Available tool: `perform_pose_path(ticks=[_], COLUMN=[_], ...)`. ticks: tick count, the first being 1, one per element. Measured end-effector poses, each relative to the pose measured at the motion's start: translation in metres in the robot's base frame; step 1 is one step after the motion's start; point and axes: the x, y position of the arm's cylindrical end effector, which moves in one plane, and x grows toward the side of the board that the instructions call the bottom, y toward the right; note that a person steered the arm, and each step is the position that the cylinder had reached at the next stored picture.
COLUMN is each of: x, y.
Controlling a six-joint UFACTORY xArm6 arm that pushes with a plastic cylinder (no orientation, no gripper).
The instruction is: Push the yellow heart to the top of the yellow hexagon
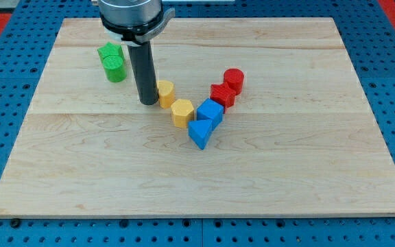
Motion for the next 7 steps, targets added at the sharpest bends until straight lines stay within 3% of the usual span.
perform_pose_path(ticks=[3, 7], x=[-0.054, -0.039], y=[-0.006, 0.007])
